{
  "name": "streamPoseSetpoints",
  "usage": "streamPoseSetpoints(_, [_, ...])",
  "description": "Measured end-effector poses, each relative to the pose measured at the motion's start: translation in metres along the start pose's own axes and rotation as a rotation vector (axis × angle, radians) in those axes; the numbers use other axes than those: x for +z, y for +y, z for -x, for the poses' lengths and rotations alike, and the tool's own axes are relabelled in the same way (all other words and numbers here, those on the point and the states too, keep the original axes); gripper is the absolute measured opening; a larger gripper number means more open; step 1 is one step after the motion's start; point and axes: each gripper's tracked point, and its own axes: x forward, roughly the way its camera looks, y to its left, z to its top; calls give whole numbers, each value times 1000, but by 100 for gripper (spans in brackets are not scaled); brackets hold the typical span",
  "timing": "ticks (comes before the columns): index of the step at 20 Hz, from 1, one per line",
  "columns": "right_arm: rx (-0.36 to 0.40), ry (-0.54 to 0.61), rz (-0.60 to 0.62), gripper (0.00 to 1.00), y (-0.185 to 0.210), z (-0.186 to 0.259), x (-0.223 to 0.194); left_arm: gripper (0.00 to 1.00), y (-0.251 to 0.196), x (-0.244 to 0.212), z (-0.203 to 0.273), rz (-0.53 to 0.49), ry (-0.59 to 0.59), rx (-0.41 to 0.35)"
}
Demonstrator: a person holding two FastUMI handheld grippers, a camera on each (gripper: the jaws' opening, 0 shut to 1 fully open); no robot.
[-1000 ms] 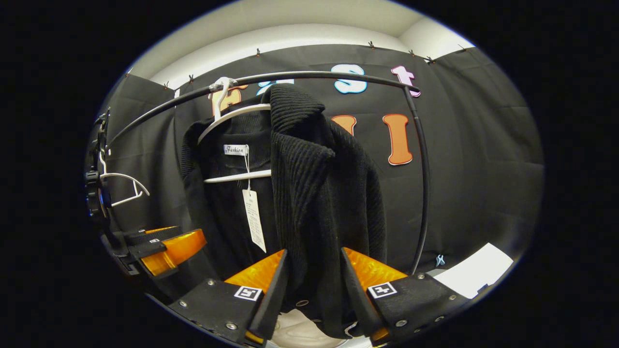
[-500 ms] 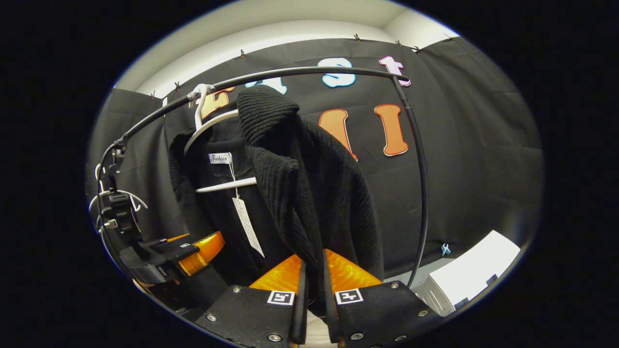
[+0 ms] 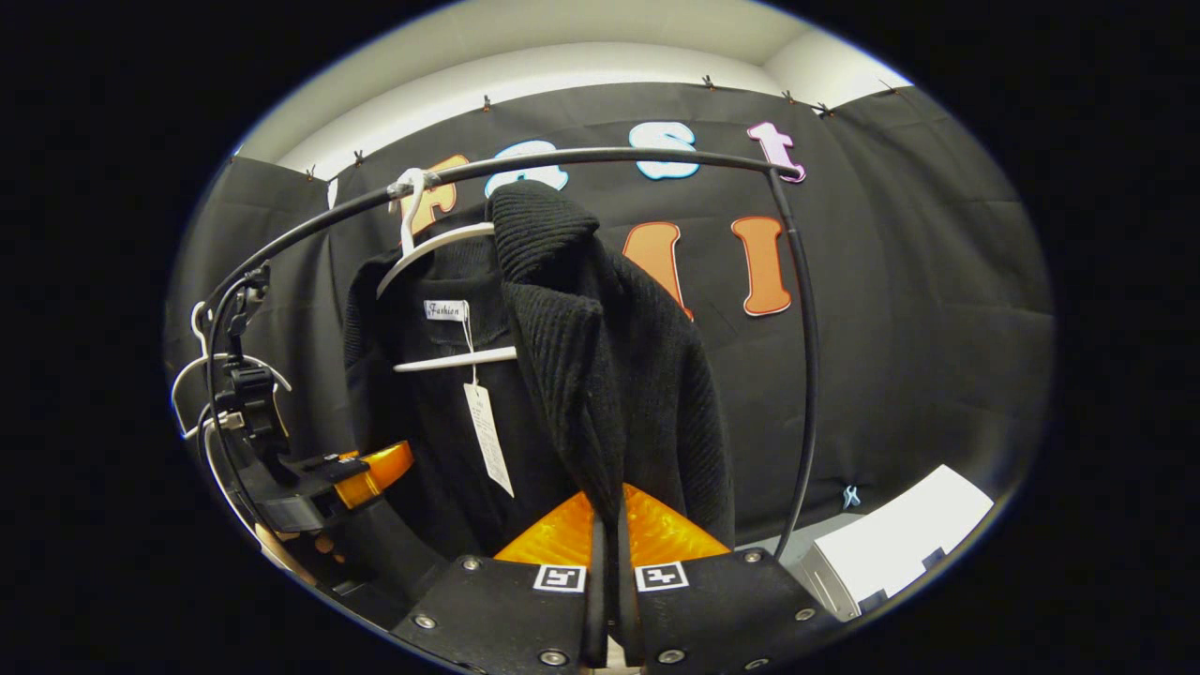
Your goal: Grasp the clothes on the hanger with both hands and then place them into the laundry hamper below.
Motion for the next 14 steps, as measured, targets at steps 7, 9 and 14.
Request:
streamPoseSetpoints(7, [-18, -75, 14, 2, -4, 29, 35, 7, 24, 17, 23, -13, -12, -13])
streamPoseSetpoints(9, [-37, -144, -2, 0, -9, 41, 60, 7, 34, 29, 33, -25, -33, 8])
streamPoseSetpoints(14, [-75, -189, 32, 7, -26, 55, 89, 7, 61, 58, 46, -48, -88, 45])
